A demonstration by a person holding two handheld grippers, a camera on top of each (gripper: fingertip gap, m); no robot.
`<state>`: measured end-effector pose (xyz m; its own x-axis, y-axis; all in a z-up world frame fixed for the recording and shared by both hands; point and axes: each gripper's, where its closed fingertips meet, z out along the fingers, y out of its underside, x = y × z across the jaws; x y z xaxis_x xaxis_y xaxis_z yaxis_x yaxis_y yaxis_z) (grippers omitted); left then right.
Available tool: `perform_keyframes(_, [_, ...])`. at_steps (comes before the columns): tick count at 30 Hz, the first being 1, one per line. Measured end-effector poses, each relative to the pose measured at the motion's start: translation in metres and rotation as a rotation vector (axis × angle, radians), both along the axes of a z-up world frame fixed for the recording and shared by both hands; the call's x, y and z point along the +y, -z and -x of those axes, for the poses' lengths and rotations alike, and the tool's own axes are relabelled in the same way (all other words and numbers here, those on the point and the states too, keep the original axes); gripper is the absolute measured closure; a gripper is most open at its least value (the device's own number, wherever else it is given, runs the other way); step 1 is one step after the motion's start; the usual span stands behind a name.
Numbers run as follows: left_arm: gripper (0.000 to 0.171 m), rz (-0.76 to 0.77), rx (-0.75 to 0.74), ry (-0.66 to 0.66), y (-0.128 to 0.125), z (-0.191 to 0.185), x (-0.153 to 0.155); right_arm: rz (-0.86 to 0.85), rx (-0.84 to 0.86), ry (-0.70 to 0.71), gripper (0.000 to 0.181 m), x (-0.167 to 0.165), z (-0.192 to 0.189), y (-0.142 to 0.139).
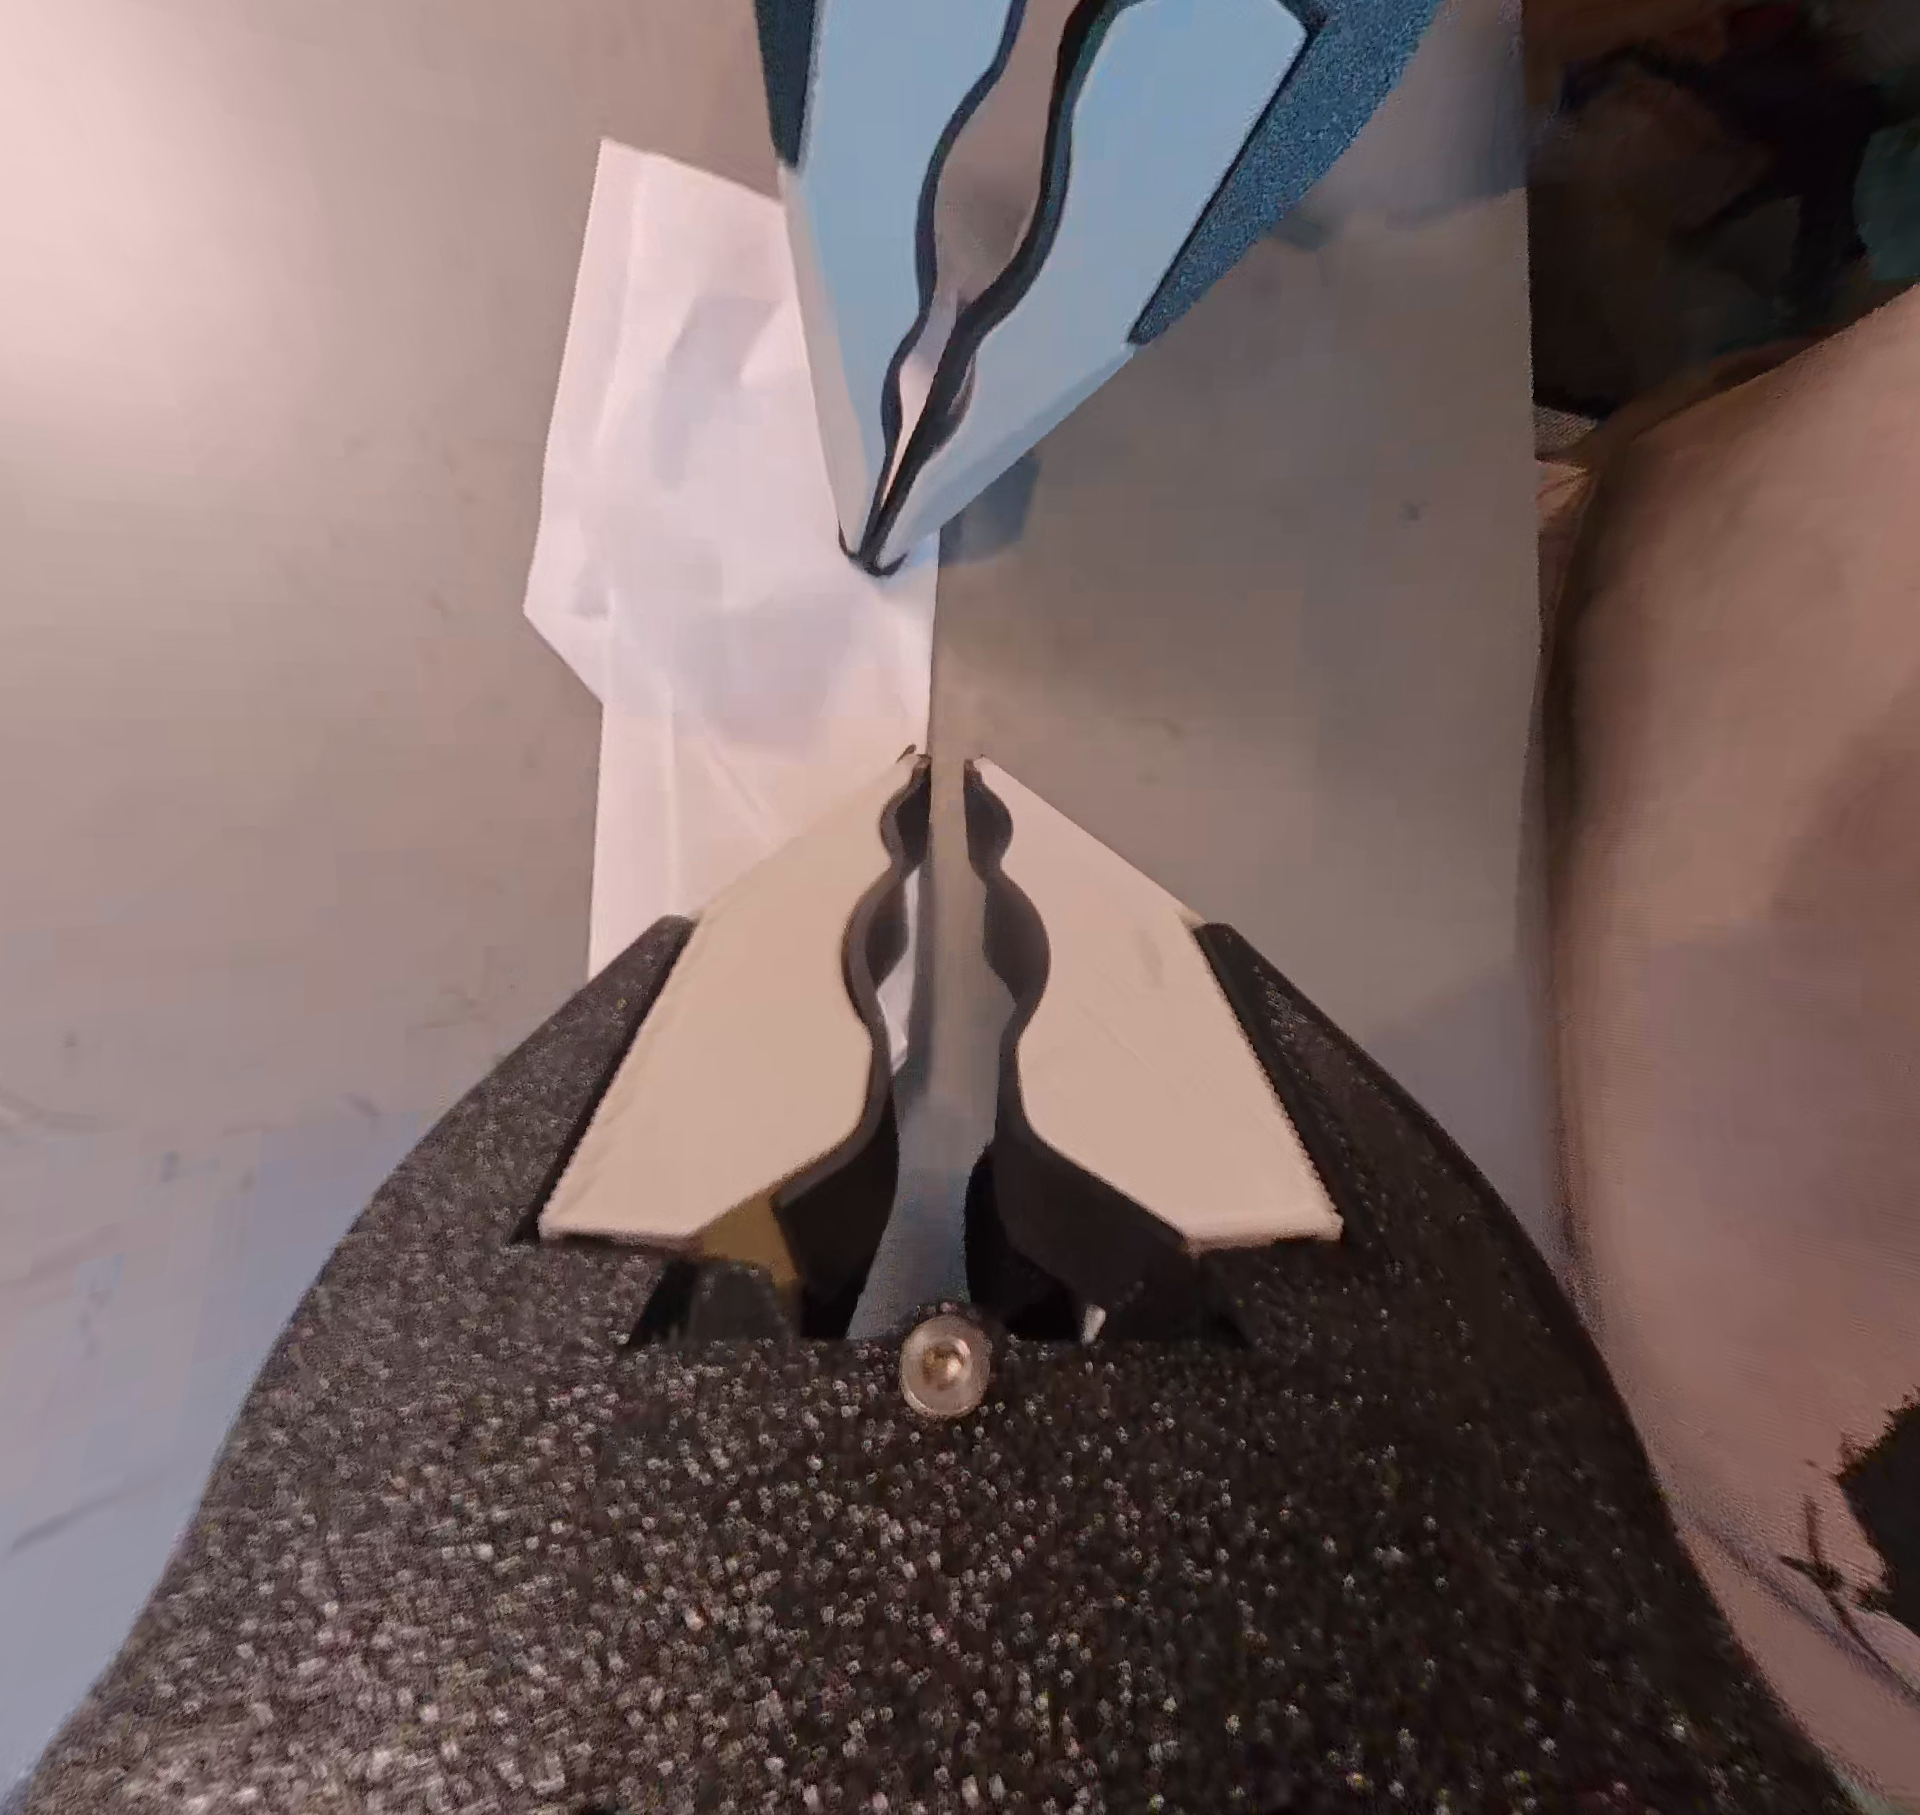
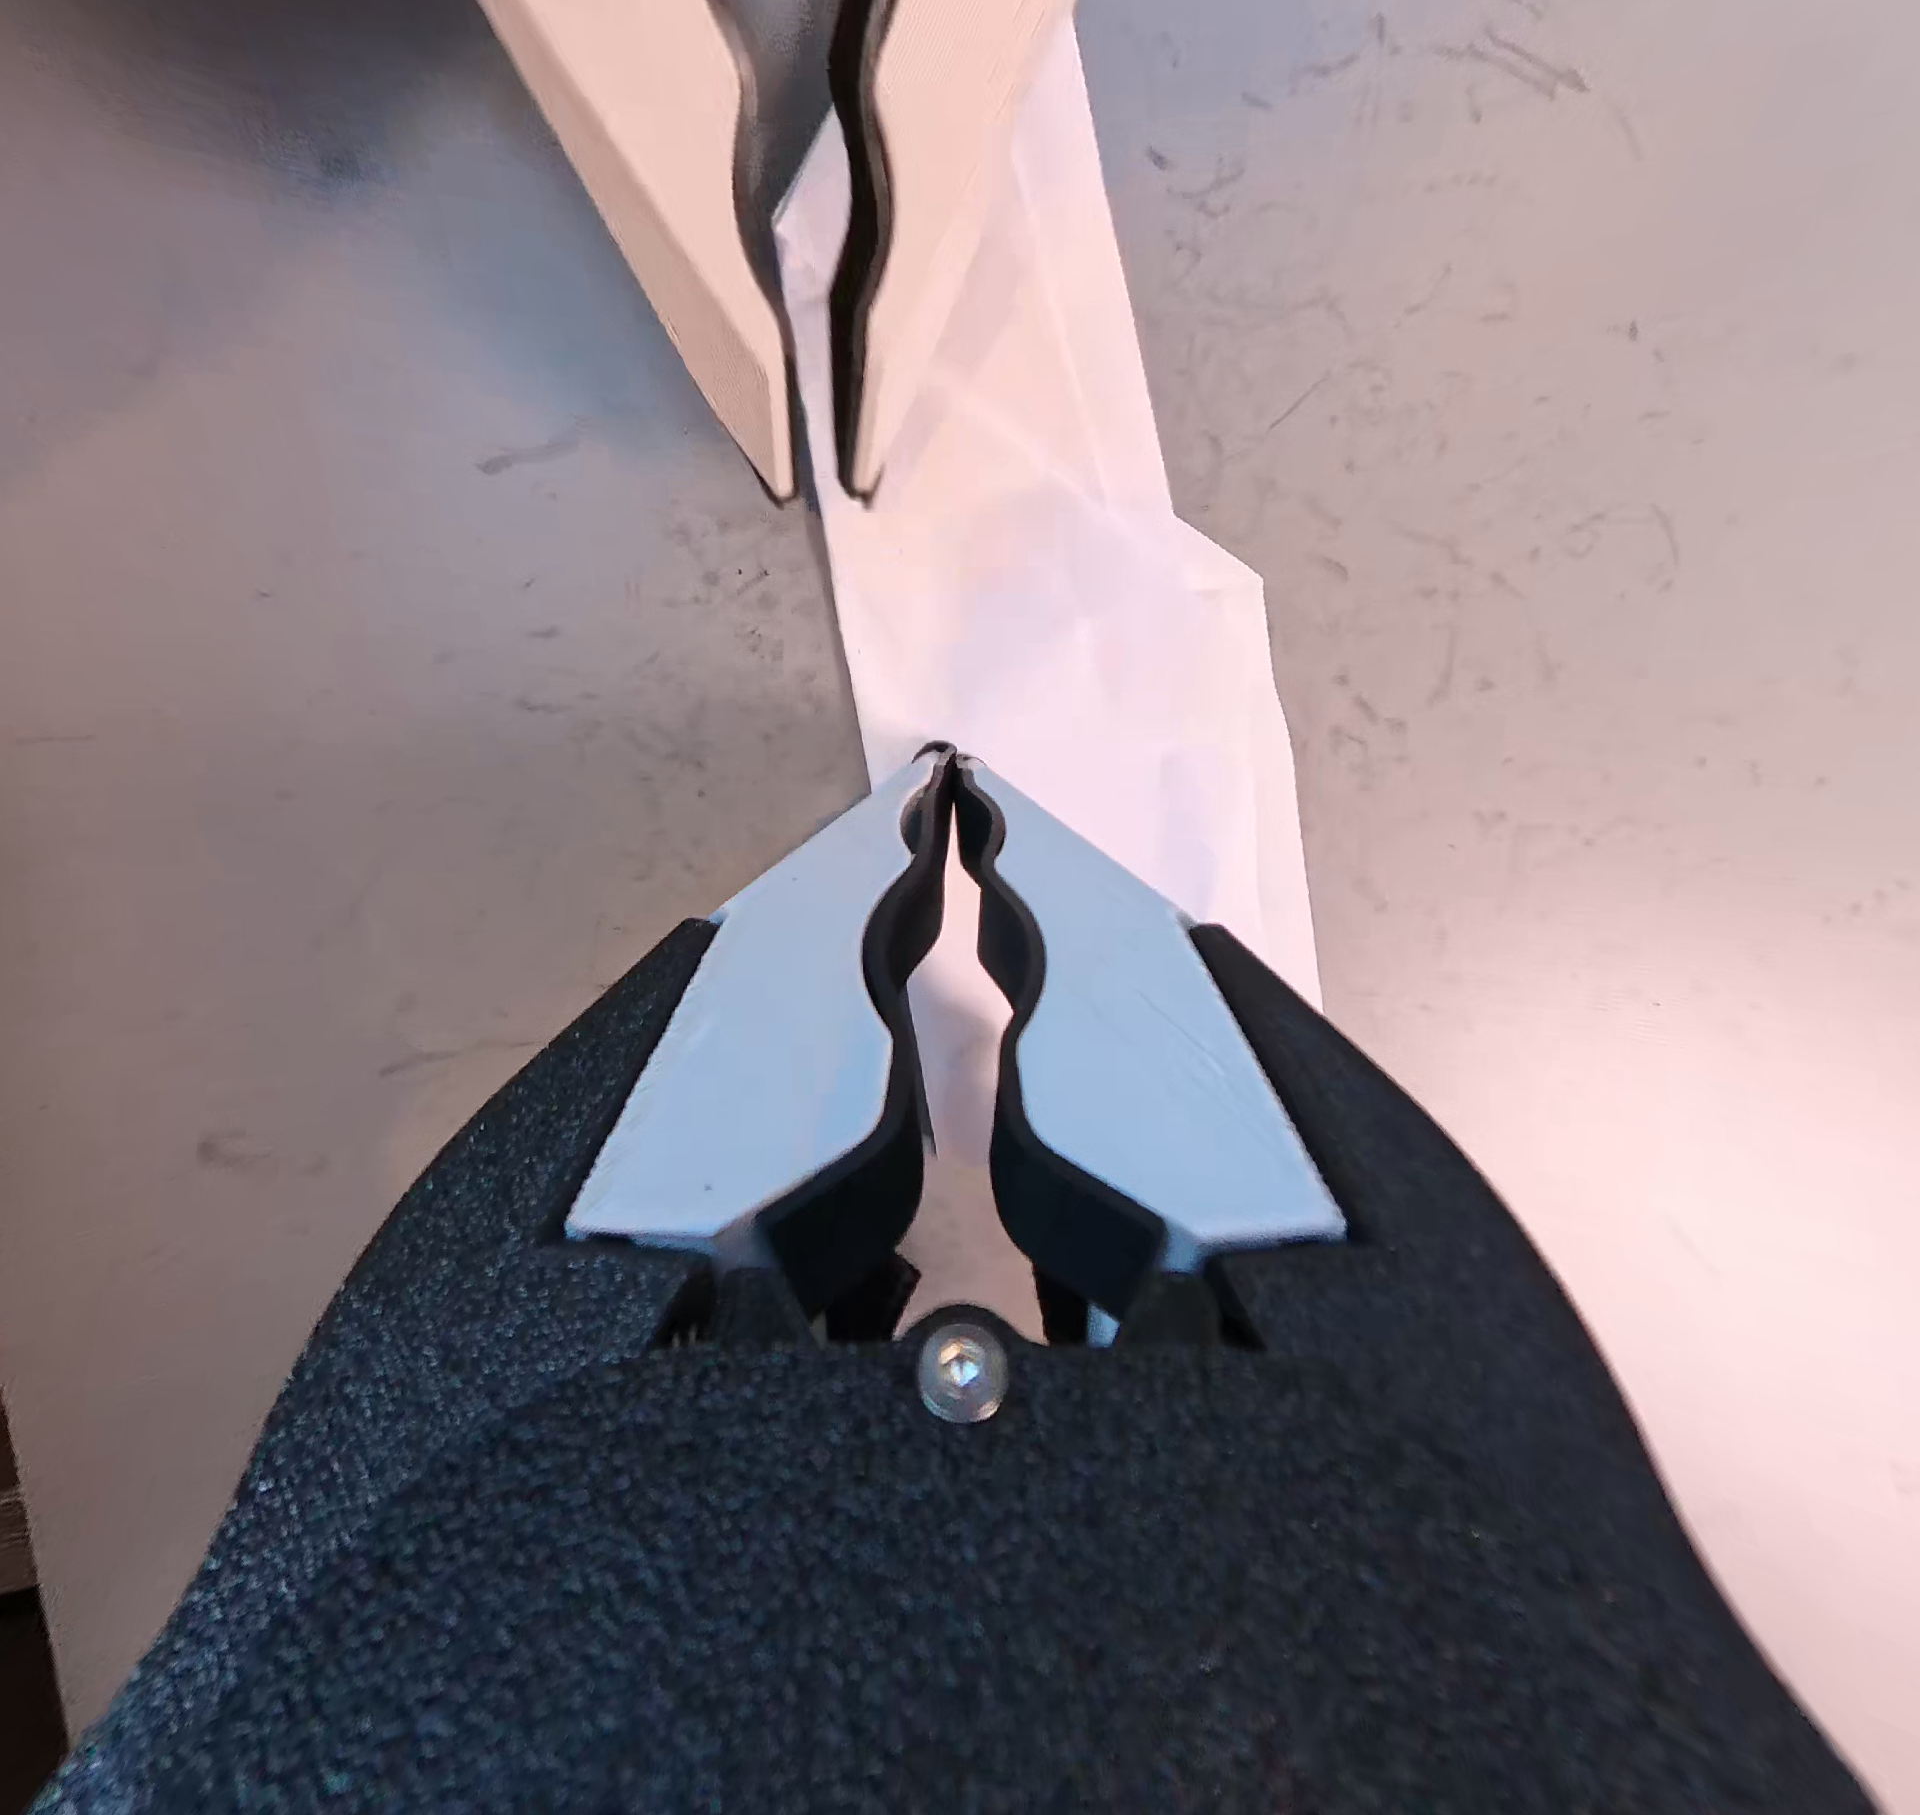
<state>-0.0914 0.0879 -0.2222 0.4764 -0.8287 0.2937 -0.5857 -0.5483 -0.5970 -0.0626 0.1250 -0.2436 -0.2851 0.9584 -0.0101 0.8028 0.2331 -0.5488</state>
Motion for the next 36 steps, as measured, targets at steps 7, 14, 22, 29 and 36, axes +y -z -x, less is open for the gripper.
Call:
perform_keyframes(7, [0.171,-0.068,0.102,0.023,0.02,0.0,0.009,0.002,0.067,-0.024,0.181,-0.001,0.002,-0.007])
perform_keyframes(14, [0.171,0.017,0.109,0.028,0.02,0.0,0.009,-0.205,0.092,-0.217,0.174,-0.015,-0.001,-0.006])
perform_keyframes(22, [0.171,0.038,0.104,0.034,0.02,0.0,0.009,0.146,0.031,-0.03,0.178,-0.011,0.0,-0.002])
perform_keyframes(29, [0.171,0.005,0.135,0.065,0.014,-0.001,0.009,0.453,-0.123,0.084,0.18,-0.012,0.0,-0.002])
perform_keyframes(36, [0.163,-0.034,0.105,0.055,0.018,-0.012,0.016,0.454,-0.182,0.047,0.181,-0.013,-0.001,-0.002])
